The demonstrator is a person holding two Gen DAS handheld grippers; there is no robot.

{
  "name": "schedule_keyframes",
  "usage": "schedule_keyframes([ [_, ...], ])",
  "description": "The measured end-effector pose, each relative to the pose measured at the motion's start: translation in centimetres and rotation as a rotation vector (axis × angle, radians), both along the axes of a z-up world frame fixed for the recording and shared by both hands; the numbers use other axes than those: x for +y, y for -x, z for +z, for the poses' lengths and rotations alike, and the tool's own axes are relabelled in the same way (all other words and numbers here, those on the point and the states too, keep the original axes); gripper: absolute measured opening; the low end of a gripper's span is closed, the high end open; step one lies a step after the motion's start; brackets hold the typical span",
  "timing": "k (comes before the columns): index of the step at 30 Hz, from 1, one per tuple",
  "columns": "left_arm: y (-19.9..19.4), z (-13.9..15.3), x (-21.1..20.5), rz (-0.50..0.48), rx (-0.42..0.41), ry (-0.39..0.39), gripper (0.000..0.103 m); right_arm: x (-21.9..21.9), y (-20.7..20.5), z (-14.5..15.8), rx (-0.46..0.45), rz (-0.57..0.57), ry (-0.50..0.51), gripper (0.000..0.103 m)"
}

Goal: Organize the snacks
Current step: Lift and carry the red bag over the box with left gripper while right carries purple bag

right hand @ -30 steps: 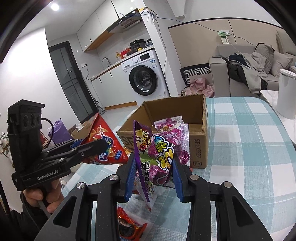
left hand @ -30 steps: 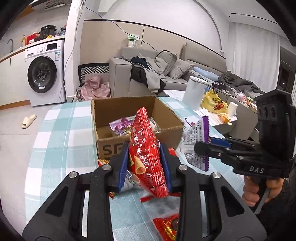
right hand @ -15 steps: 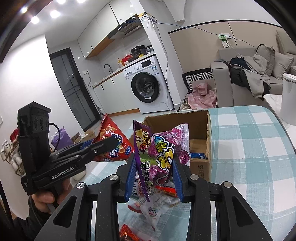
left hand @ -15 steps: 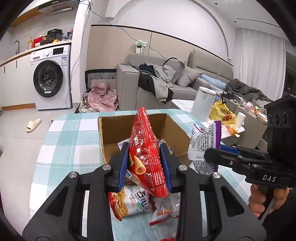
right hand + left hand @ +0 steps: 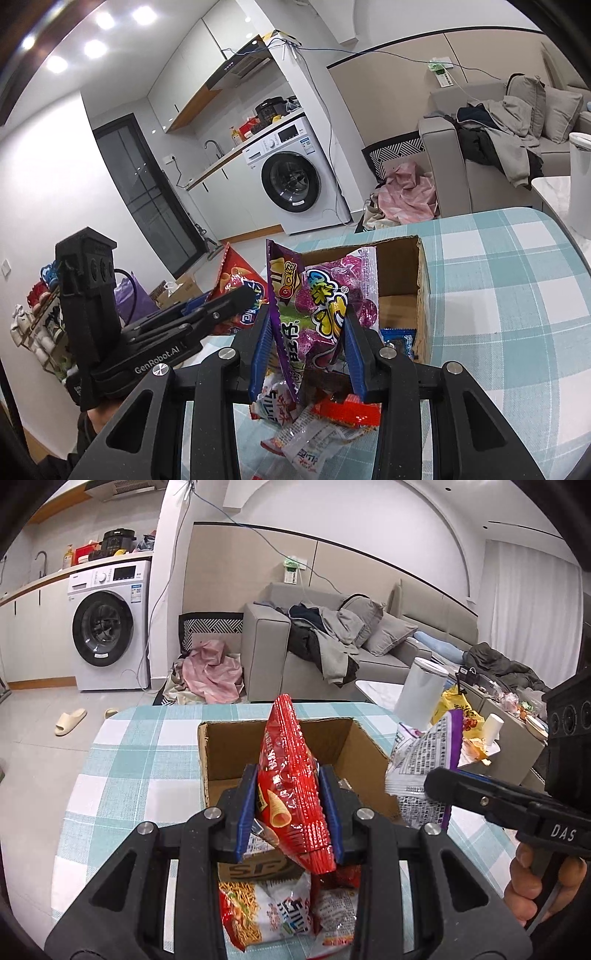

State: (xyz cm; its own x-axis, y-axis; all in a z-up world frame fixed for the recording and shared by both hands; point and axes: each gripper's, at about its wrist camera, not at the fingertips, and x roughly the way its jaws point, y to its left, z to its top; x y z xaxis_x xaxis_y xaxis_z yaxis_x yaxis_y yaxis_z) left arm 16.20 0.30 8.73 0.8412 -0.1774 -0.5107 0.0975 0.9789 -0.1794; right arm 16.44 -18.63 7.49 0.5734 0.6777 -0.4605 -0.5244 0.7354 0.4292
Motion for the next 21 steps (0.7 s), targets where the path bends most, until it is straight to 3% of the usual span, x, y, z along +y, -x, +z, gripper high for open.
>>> schedule_keyframes([
  [10, -2.8, -1.8, 0.3, 0.018, 0.03, -0.002, 0.03, 1.0, -2.1, -0.7, 0.02, -0.02, 0.018, 0.036],
  [21, -4.5, -3.6, -0.5, 0.019, 0.047, -0.055, 0.03, 1.2, -4.0, -2.1, 0.057, -0.047, 0.031, 0.036],
])
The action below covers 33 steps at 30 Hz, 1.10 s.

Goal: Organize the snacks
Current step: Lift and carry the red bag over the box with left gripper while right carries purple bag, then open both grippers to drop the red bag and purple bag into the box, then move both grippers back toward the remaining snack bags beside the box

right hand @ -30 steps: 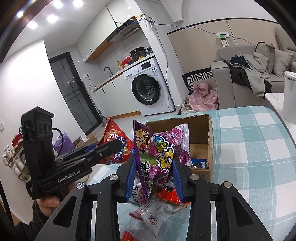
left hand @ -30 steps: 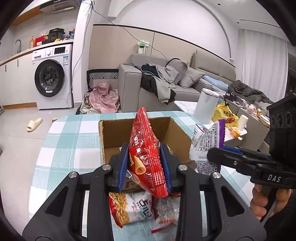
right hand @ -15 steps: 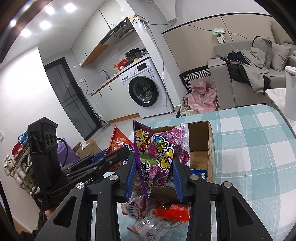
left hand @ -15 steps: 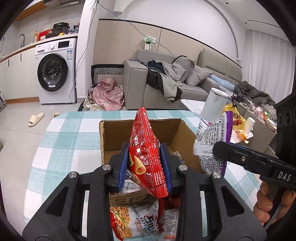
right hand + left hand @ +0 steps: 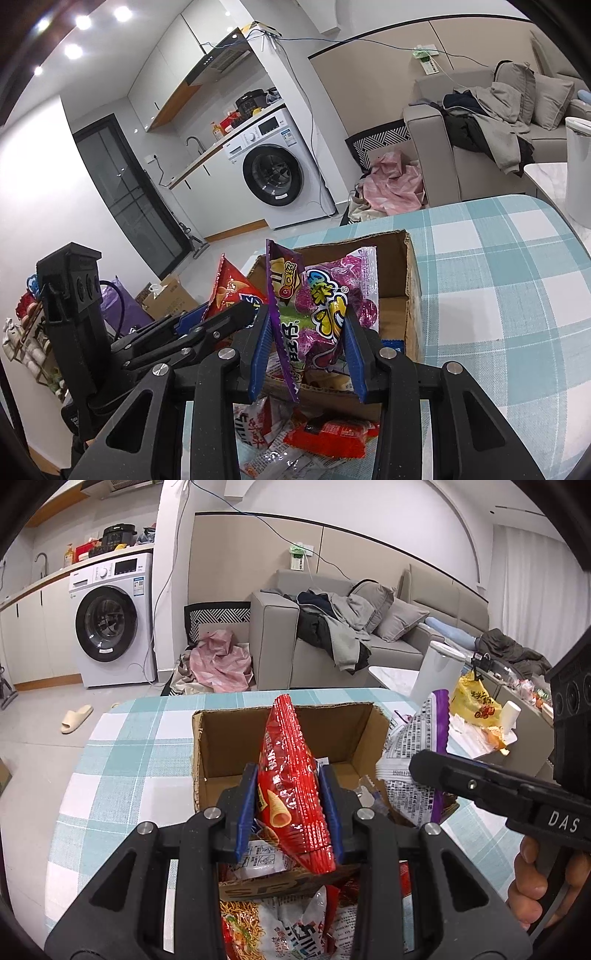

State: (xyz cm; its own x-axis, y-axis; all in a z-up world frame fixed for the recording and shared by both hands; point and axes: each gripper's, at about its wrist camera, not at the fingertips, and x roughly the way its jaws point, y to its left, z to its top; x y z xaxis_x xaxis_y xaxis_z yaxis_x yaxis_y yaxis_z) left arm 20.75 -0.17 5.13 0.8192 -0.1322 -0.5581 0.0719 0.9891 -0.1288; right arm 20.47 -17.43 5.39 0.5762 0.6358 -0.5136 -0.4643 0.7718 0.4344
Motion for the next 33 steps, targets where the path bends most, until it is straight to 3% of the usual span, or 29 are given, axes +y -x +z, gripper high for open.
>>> schedule_keyframes([
  [16, -1.7, -2.4, 0.0, 0.011, 0.059, -0.017, 0.03, 1.1, -1.1, -1.3, 0.004, -0.033, 0.074, 0.037],
  [19, -1.4, -2.3, 0.3, 0.009, 0.056, -0.006, 0.03, 1.0, -0.5, -1.0, -0.021, -0.015, 0.065, 0.042],
  [22, -0.8, -2.0, 0.4, 0.001, 0.055, -0.005, 0.047, 0.9, 0.3, -0.4, -0.062, -0.025, 0.104, 0.053],
  [24, -0.1, -1.6, 0.3, 0.015, 0.037, -0.013, 0.073, 0.9, 0.8, -0.1, -0.072, -0.04, 0.142, 0.06],
  [26, 0.7, -1.2, 0.3, 0.03, 0.016, -0.026, 0.083, 0.5, 1.4, 0.2, -0.077, -0.042, 0.139, 0.074],
  [28, 1.3, -0.9, 0.3, 0.033, 0.019, -0.024, 0.085, -0.1, 1.8, 0.3, -0.075, -0.051, 0.134, 0.093],
  [33, 3.1, -0.4, 0.3, 0.031, 0.024, -0.006, 0.102, -1.3, 2.4, 0.4, -0.062, -0.065, 0.127, 0.102],
])
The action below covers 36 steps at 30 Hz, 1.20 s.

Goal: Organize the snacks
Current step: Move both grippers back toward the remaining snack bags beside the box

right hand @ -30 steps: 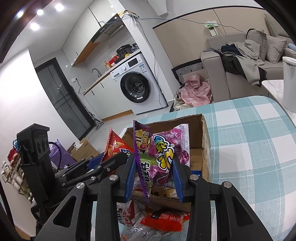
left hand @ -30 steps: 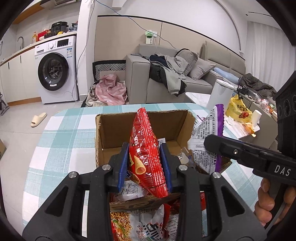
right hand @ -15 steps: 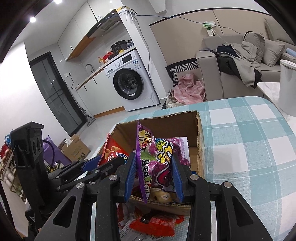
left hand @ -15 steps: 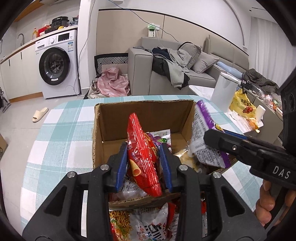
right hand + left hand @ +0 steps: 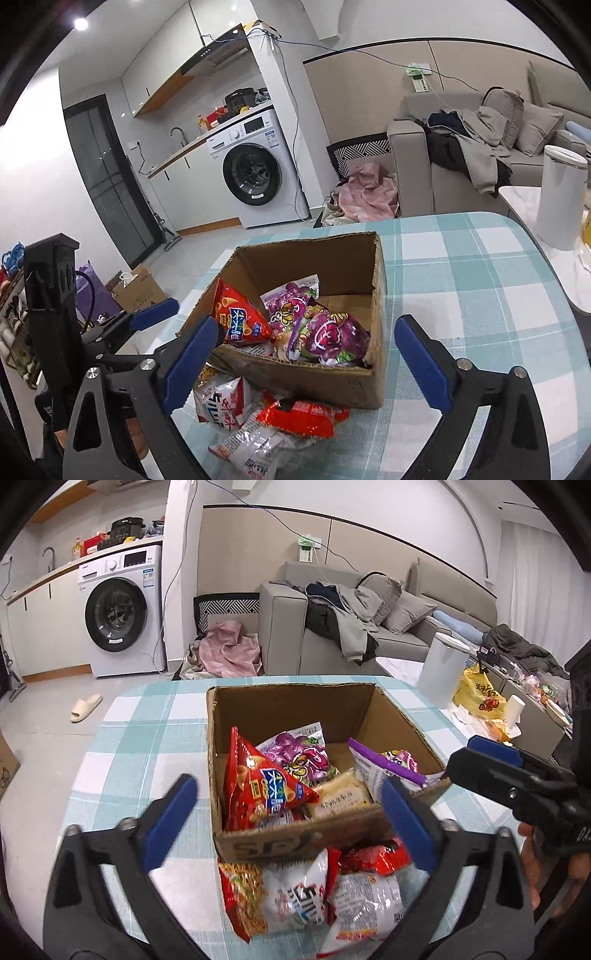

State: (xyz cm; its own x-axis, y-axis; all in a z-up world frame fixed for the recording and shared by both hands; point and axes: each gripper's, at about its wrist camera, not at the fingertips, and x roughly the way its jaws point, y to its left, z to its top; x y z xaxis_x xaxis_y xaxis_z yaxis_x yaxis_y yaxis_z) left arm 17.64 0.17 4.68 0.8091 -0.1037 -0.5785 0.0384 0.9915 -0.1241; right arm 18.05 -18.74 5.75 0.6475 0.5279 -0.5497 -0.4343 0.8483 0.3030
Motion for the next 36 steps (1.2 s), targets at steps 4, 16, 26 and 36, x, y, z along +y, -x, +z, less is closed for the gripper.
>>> schedule_keyframes([
  [4, 1.7, 0.5, -0.2, -0.007, -0.017, -0.01, 0.102, -0.8, 1.0, -0.3, -0.009, -0.005, 0.009, 0.102],
  [16, 6.7, 0.7, -0.7, -0.013, -0.039, -0.032, 0.102, -1.4, 4.2, -2.1, 0.006, 0.022, 0.051, 0.103],
  [26, 8.7, -0.3, 0.3, 0.01, -0.028, -0.052, 0.102, -1.7, 5.4, -3.9, 0.077, 0.042, 0.054, 0.103],
  [36, 8.3, -1.0, 0.6, 0.026, -0.014, -0.082, 0.102, -0.3, 5.3, -5.1, 0.102, 0.034, 0.101, 0.103],
])
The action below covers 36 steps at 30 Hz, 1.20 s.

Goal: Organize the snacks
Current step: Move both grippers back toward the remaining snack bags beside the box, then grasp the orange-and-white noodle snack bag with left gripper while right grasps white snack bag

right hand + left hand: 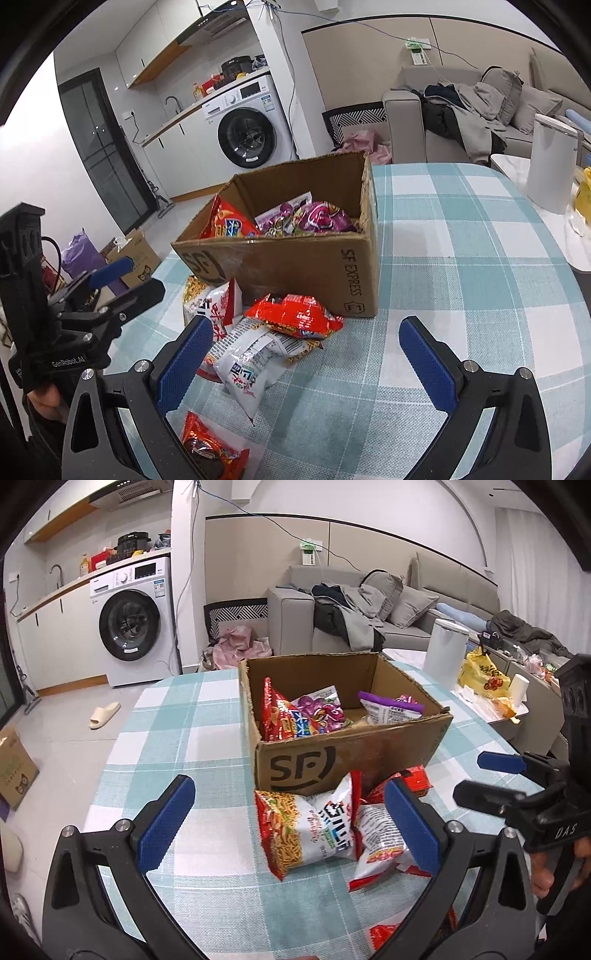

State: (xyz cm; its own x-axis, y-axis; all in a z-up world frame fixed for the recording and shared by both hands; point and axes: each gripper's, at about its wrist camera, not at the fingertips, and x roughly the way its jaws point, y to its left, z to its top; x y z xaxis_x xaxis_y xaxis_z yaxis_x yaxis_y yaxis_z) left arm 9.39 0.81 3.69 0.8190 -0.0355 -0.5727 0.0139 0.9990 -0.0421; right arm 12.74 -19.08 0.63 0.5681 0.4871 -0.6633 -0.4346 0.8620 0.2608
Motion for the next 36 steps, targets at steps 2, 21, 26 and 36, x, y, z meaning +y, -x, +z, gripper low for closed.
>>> schedule_keyframes([
  [2, -0.1, -0.3, 0.2, 0.002, 0.01, 0.01, 0.102, 0.4, -0.1, -0.6, 0.018, 0.005, 0.006, 0.103],
  [21, -1.9, -2.7, 1.7, 0.03, 0.07, 0.007, 0.102, 5.1, -0.3, -4.7, 0.119, 0.068, 0.052, 0.103],
  [26, -2.1, -2.9, 2.1, 0.036, 0.075, 0.004, 0.102, 6.2, -0.5, -5.2, 0.125, 0.076, 0.06, 0.103],
  [36, -2.8, -4.0, 2.5, 0.043, 0.109, 0.013, 0.102, 6.9, -0.9, -5.6, 0.134, 0.061, 0.098, 0.103],
])
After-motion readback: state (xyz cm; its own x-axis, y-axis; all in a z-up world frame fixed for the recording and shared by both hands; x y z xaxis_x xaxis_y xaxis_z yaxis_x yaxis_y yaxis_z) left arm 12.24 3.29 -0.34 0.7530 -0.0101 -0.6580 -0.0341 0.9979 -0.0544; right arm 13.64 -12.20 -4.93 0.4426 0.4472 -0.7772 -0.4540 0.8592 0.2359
